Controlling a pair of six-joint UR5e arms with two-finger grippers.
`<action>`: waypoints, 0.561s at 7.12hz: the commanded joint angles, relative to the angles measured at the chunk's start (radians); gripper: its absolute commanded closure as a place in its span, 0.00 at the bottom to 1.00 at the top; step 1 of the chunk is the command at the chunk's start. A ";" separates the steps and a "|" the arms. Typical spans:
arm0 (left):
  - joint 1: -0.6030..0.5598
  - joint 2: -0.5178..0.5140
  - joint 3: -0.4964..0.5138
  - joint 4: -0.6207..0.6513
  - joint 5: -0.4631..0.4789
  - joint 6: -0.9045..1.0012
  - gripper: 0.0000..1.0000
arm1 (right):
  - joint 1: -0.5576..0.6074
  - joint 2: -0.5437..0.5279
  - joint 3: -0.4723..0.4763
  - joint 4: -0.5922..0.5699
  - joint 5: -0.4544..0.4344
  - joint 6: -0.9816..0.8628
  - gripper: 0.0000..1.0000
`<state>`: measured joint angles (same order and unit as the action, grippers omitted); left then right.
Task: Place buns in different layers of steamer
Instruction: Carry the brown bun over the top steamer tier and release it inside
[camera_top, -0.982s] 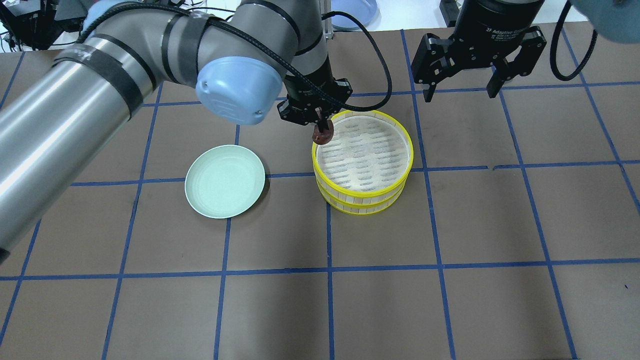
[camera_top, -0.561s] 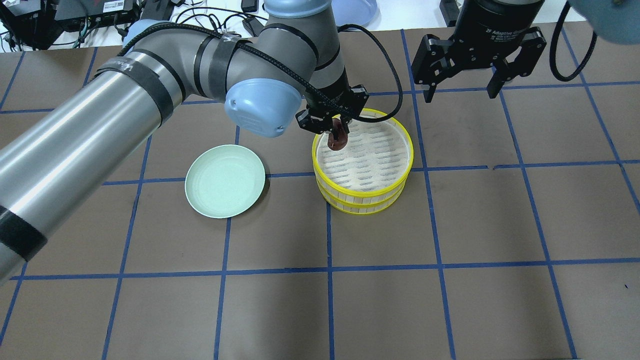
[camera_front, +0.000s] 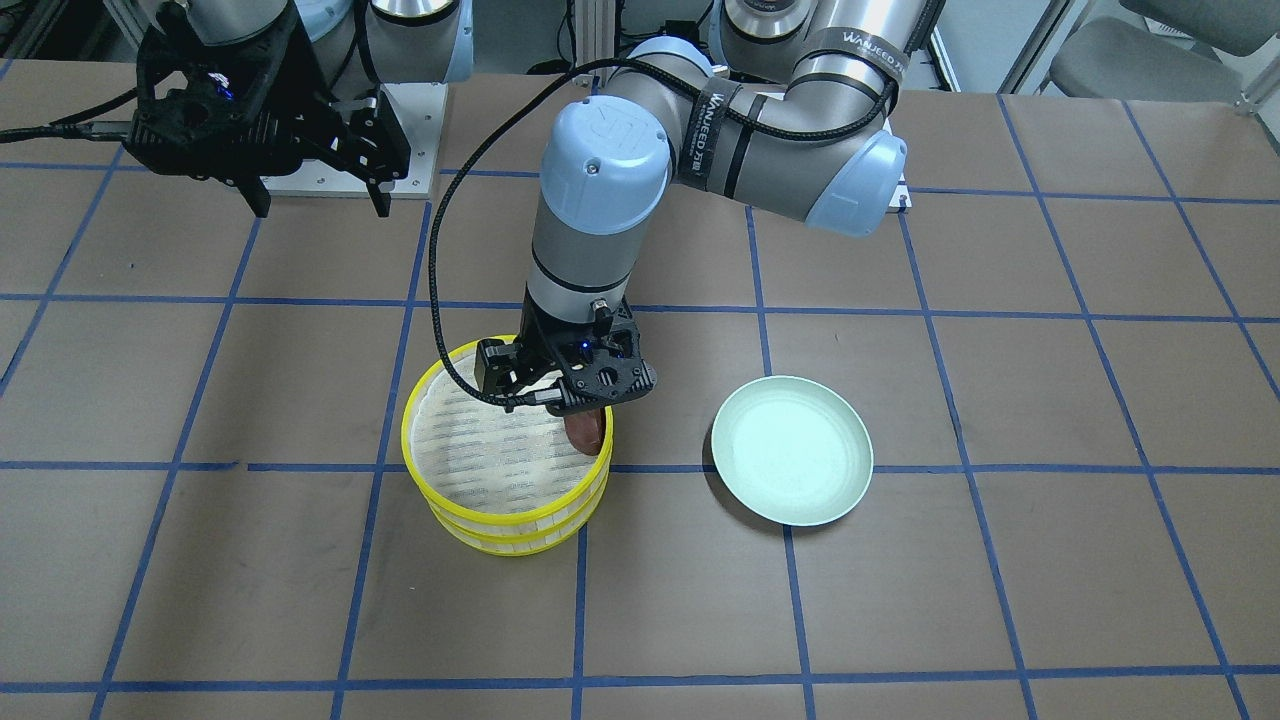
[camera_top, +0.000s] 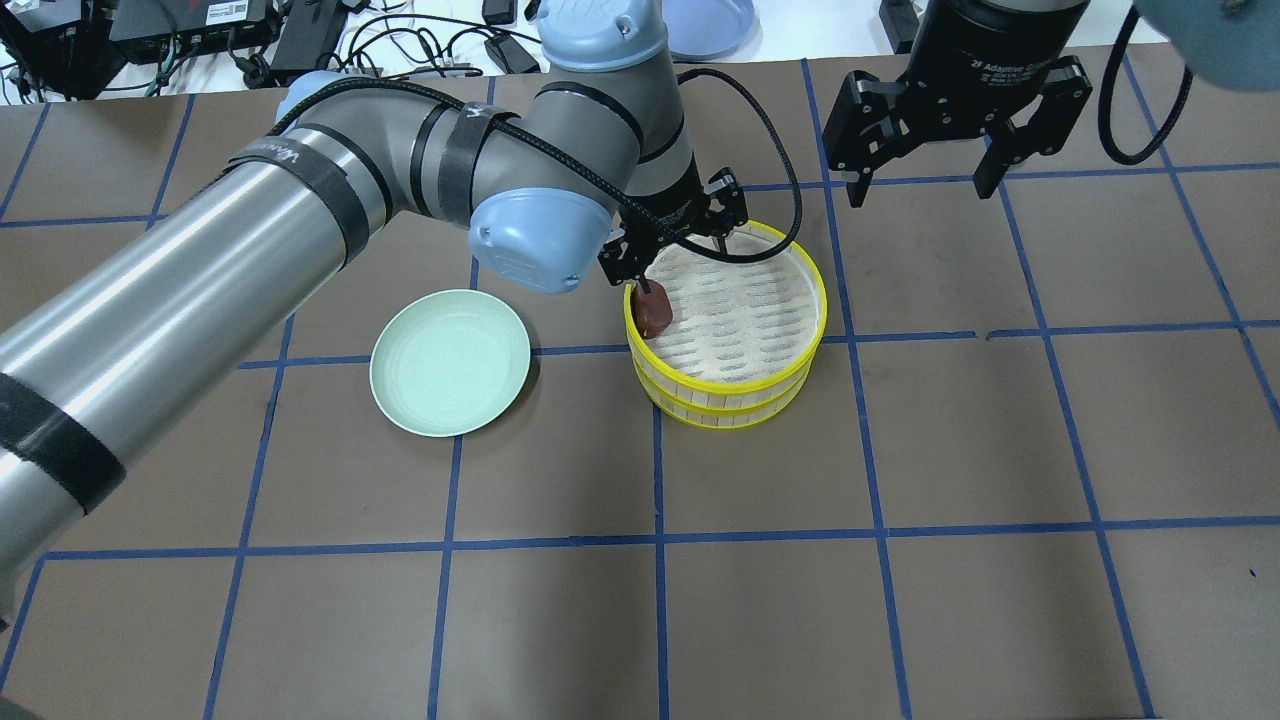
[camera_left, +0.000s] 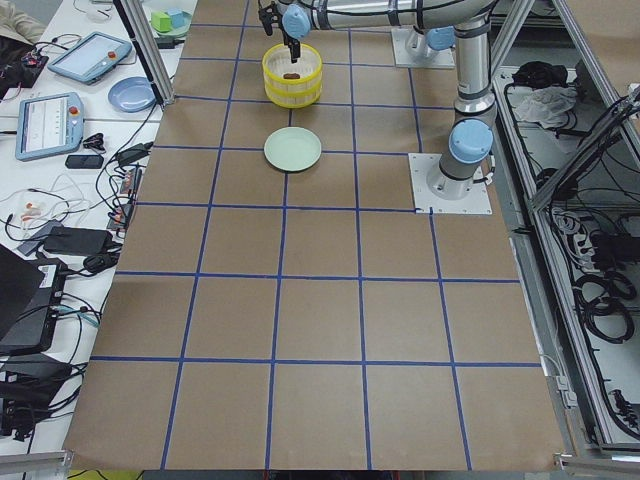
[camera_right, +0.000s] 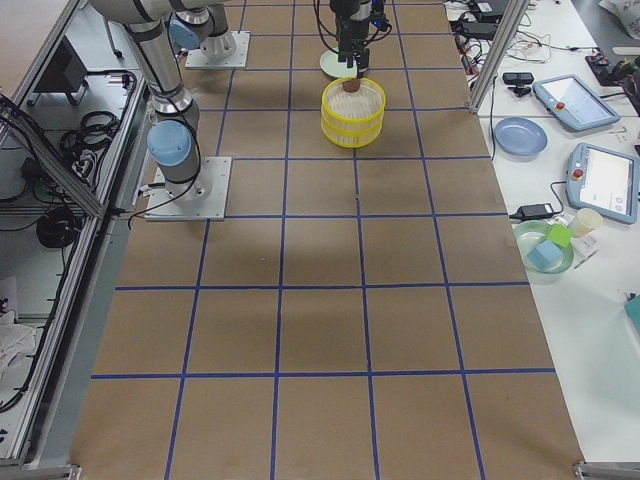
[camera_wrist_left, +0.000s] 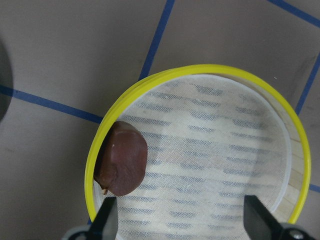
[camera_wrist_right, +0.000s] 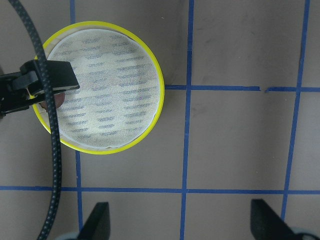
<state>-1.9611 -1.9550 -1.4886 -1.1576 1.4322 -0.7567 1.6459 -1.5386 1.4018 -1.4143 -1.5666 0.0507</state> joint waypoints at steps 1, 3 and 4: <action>0.027 0.034 -0.001 -0.017 0.043 0.111 0.00 | 0.000 0.000 0.000 -0.002 0.000 0.000 0.00; 0.164 0.112 0.001 -0.135 0.106 0.401 0.00 | 0.000 0.000 0.000 0.000 0.000 -0.002 0.00; 0.232 0.160 0.001 -0.186 0.108 0.528 0.00 | 0.000 0.000 0.000 0.000 0.000 -0.002 0.00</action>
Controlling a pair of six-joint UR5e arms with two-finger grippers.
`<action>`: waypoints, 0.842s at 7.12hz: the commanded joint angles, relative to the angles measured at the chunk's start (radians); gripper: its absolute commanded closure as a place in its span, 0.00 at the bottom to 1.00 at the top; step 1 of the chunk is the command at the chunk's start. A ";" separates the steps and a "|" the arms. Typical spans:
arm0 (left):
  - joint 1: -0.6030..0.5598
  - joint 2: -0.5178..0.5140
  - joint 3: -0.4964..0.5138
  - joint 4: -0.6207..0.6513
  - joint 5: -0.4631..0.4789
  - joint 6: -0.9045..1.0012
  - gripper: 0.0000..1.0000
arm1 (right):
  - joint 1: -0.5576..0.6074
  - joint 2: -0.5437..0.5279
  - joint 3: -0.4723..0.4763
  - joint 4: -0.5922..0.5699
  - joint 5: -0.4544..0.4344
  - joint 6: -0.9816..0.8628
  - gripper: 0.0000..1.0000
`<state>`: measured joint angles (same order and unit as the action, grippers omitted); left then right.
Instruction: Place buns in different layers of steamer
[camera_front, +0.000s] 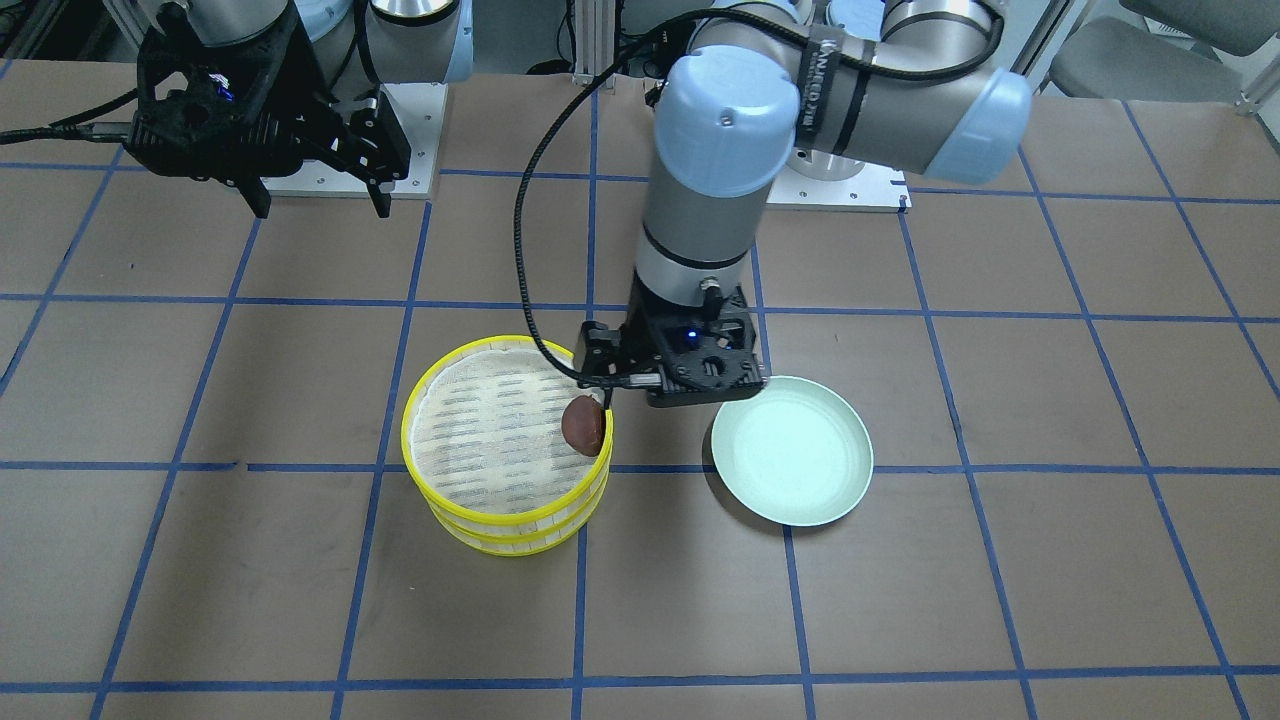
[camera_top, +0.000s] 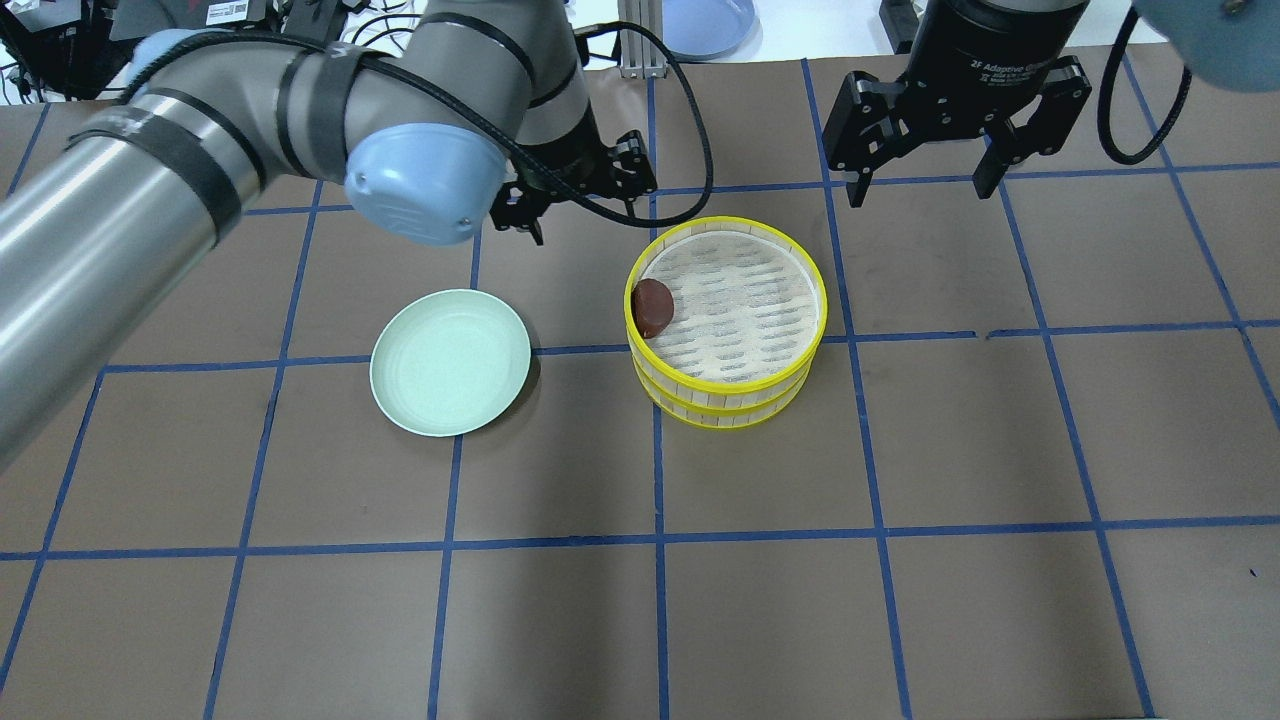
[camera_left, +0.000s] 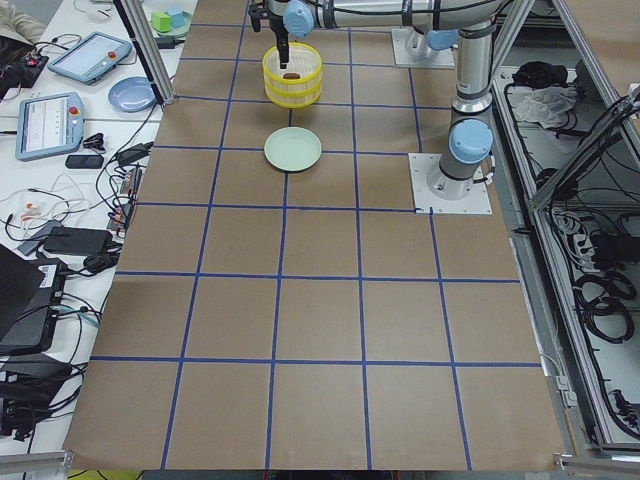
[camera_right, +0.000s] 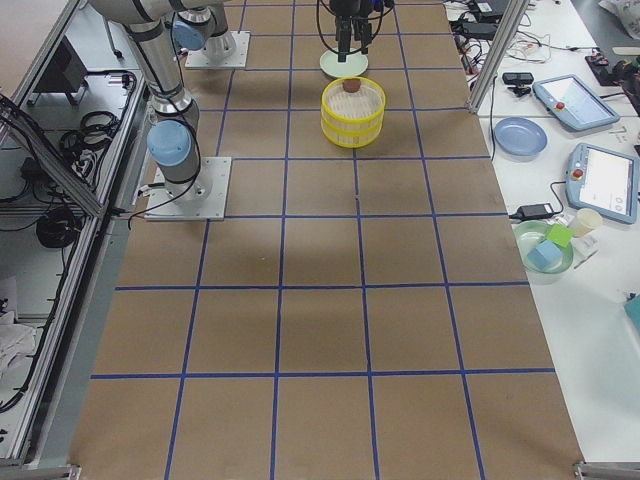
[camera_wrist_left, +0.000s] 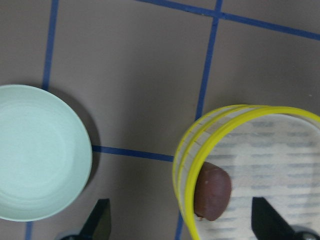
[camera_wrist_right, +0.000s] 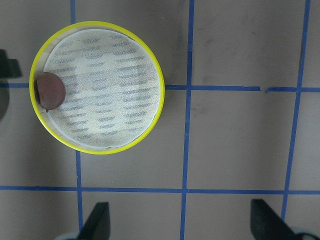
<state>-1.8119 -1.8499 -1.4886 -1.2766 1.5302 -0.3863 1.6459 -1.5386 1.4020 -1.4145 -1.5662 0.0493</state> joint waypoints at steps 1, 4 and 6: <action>0.133 0.105 0.005 -0.116 0.013 0.231 0.00 | 0.000 0.000 0.000 0.000 0.000 0.000 0.00; 0.241 0.225 0.017 -0.214 0.053 0.320 0.00 | 0.000 0.000 0.002 0.000 0.000 0.000 0.00; 0.243 0.273 0.016 -0.262 0.054 0.319 0.00 | 0.000 0.000 0.002 -0.001 0.000 0.000 0.00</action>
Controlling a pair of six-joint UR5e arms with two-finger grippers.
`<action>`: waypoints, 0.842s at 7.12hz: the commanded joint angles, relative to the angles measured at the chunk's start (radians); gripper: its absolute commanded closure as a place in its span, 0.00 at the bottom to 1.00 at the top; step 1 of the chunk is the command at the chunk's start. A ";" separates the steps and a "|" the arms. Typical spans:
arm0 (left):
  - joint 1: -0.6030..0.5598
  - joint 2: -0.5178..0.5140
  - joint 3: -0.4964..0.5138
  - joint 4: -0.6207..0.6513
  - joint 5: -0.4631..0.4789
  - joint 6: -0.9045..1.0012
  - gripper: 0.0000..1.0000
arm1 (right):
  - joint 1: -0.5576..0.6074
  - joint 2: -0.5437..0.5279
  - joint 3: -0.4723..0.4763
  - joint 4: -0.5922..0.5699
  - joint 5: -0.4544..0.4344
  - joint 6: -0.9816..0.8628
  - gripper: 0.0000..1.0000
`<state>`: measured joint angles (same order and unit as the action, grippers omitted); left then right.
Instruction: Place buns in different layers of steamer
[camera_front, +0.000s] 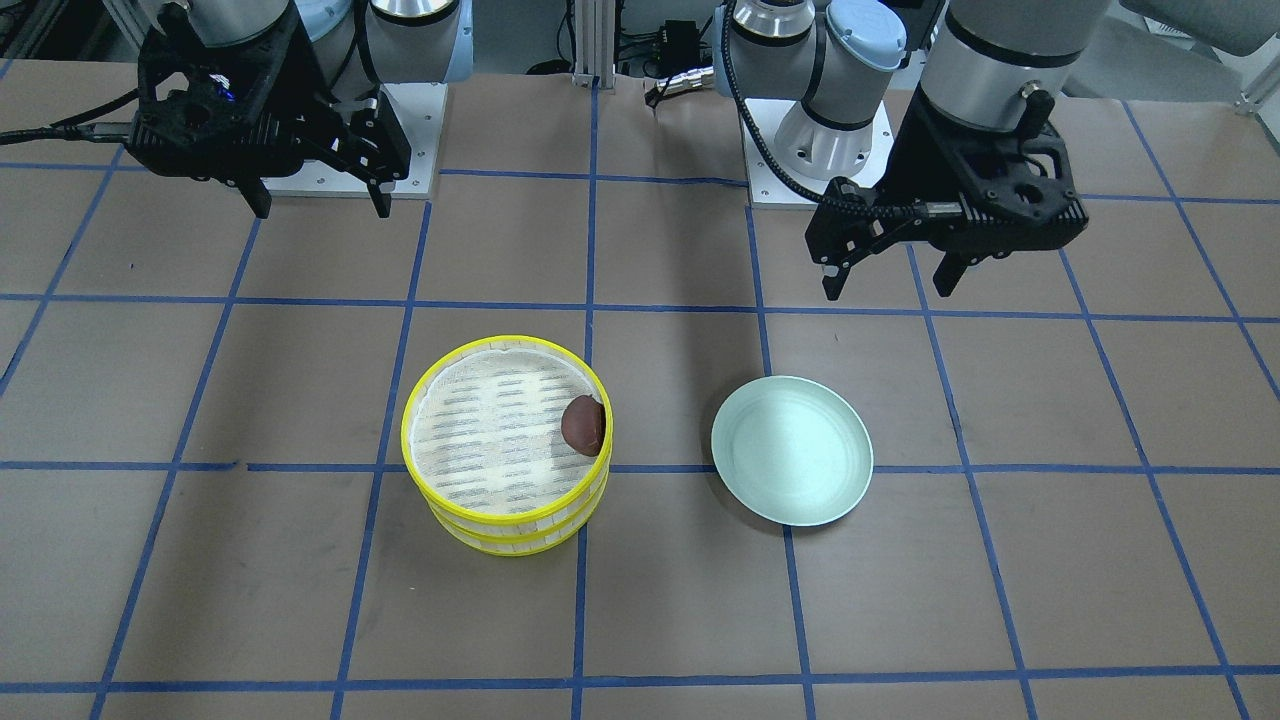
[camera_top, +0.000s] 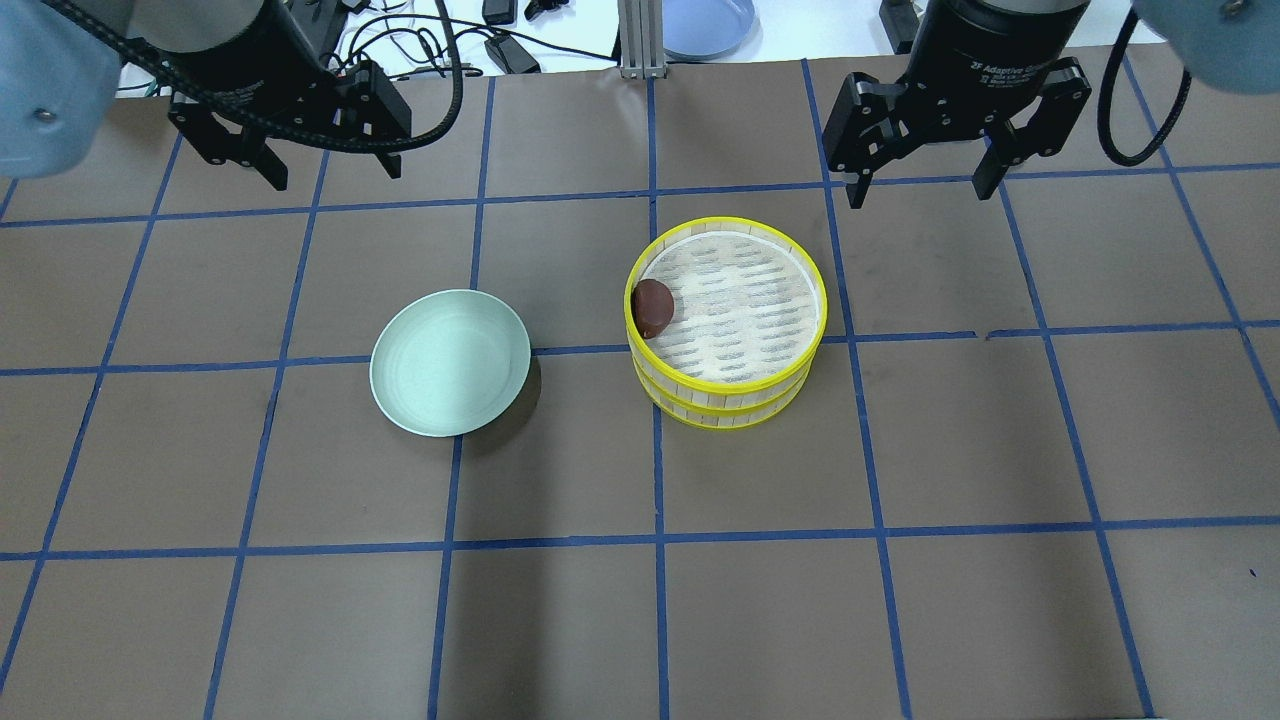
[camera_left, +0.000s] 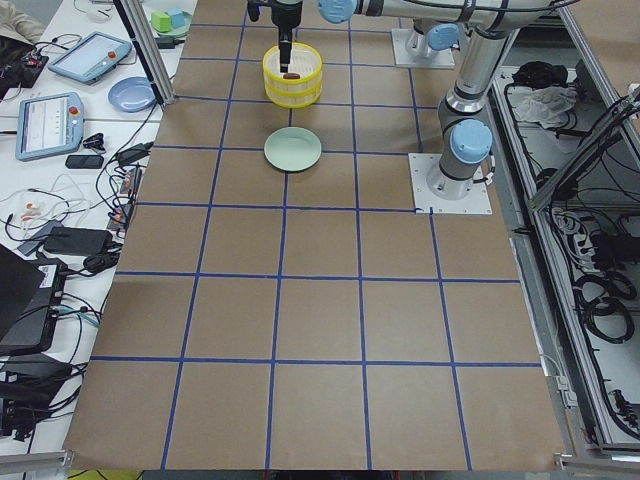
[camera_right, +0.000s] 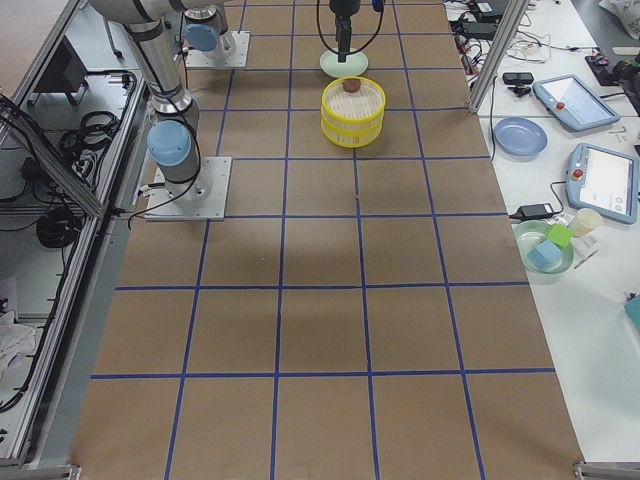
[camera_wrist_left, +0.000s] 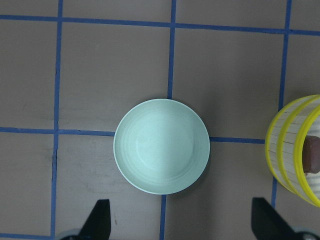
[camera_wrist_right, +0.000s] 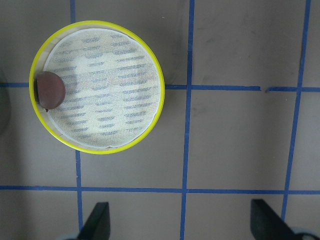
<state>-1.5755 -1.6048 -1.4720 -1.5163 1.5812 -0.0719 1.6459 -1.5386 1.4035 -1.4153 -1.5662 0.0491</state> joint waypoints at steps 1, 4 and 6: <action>0.003 0.031 -0.002 -0.033 0.005 0.006 0.00 | 0.000 0.000 0.000 -0.001 0.000 0.000 0.00; 0.003 0.039 -0.008 -0.080 0.039 0.053 0.00 | 0.000 -0.002 0.000 0.001 0.000 0.000 0.00; 0.005 0.039 -0.007 -0.102 0.039 0.055 0.00 | 0.000 -0.002 0.000 0.001 0.000 0.000 0.00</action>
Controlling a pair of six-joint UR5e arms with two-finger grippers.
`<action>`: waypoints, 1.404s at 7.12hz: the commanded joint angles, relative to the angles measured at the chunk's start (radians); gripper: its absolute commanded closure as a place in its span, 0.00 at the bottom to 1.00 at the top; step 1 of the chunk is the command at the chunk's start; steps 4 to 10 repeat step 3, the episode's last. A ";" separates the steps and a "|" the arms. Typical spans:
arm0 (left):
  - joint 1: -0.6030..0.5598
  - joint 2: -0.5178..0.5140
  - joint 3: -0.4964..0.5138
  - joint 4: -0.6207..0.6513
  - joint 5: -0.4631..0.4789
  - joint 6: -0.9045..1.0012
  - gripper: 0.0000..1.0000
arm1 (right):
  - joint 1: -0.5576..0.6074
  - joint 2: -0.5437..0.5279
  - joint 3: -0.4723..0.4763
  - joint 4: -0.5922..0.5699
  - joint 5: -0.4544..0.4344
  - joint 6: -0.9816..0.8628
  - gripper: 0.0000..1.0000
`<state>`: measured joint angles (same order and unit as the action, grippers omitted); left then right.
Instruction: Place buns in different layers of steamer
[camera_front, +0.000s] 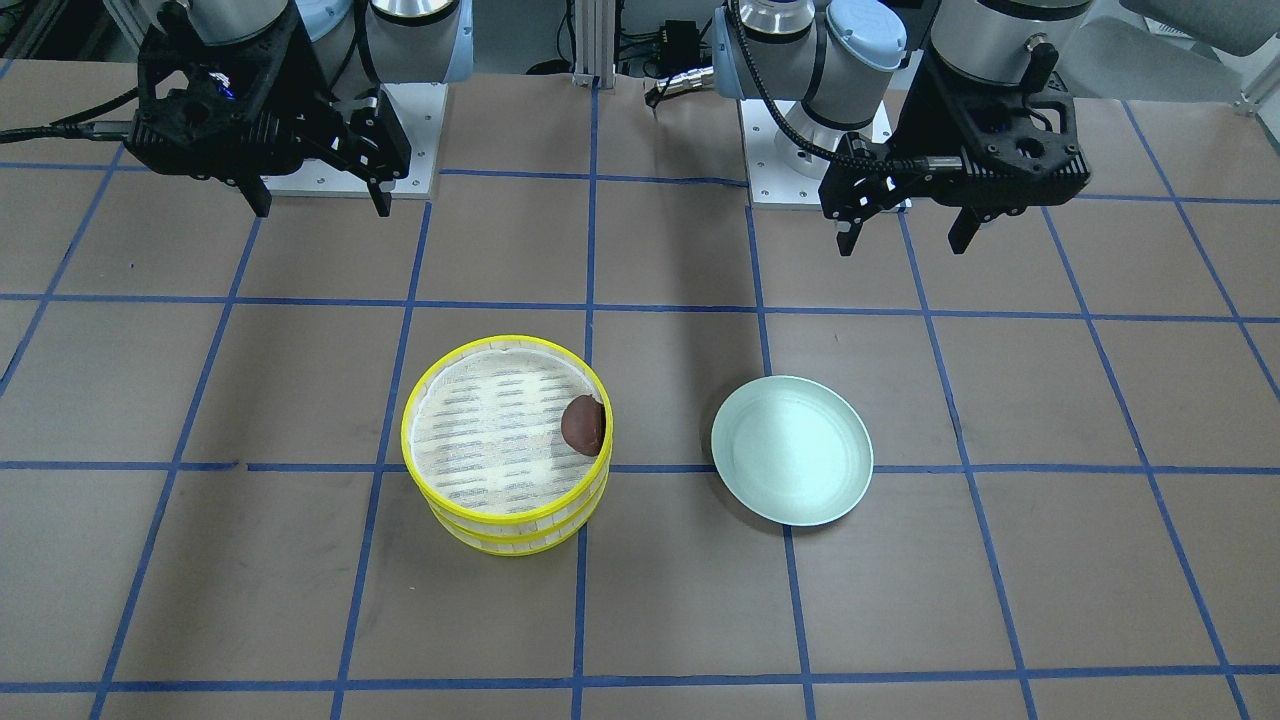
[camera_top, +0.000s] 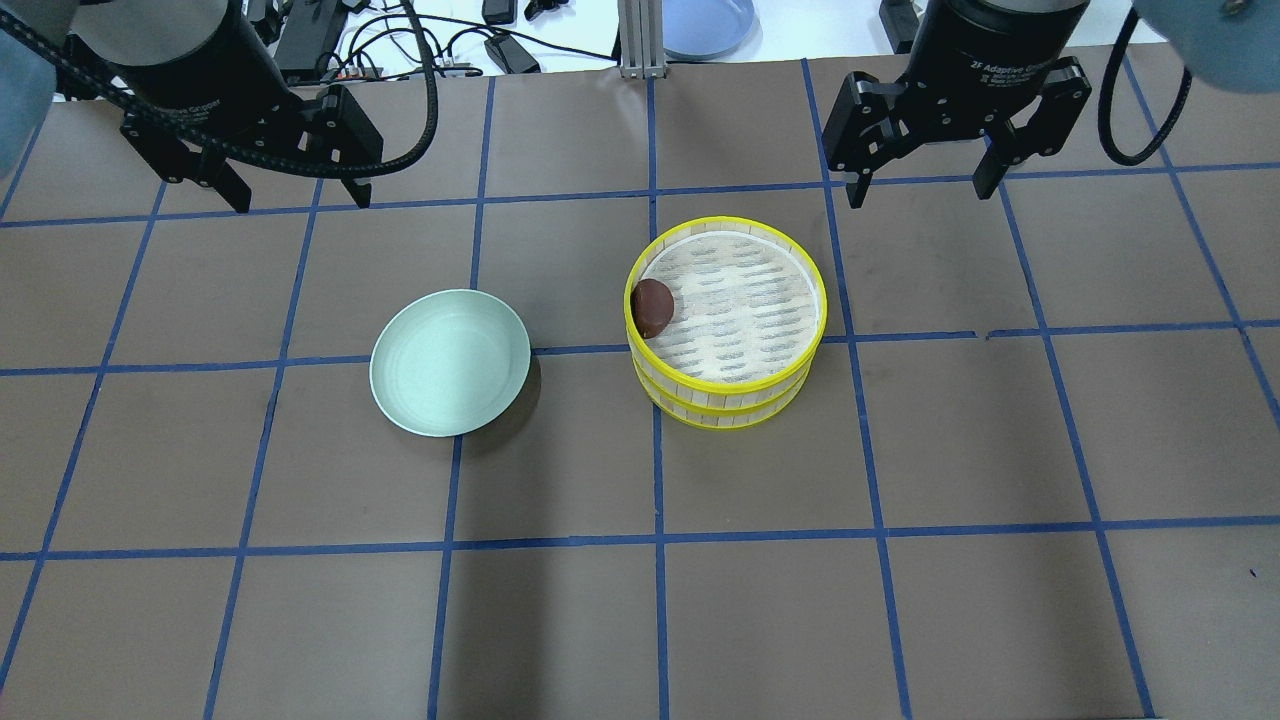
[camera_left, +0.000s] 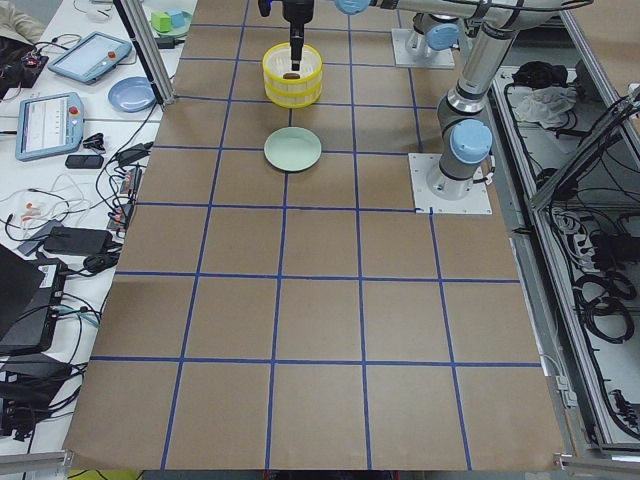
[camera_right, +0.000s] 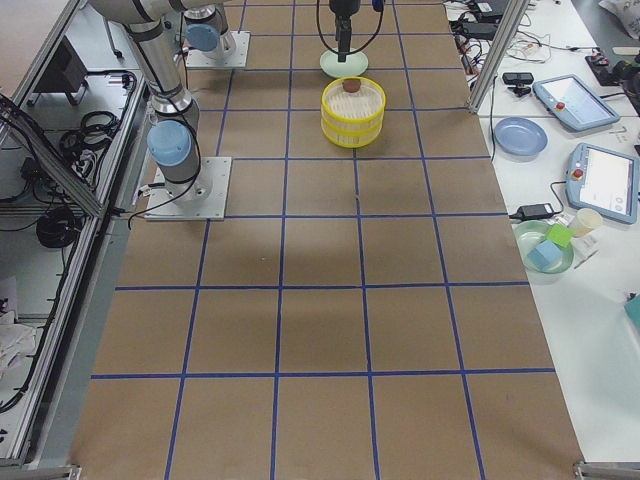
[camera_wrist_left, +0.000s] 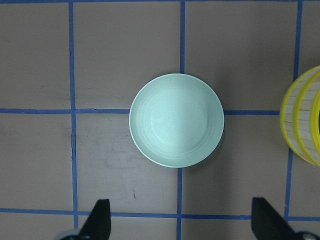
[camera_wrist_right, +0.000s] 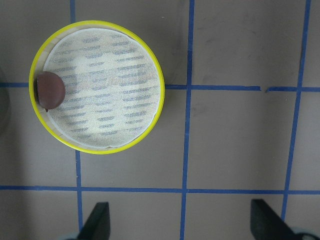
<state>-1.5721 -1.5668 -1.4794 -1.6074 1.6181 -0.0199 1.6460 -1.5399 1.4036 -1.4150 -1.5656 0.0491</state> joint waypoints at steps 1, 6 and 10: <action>0.000 0.001 0.001 -0.009 0.000 0.006 0.00 | 0.000 0.000 0.000 0.001 -0.001 0.000 0.00; 0.001 0.008 0.001 -0.011 0.005 0.006 0.00 | 0.000 0.000 0.000 0.001 -0.001 0.000 0.00; 0.001 0.008 0.001 -0.011 0.005 0.006 0.00 | 0.000 0.000 0.000 0.001 -0.001 0.000 0.00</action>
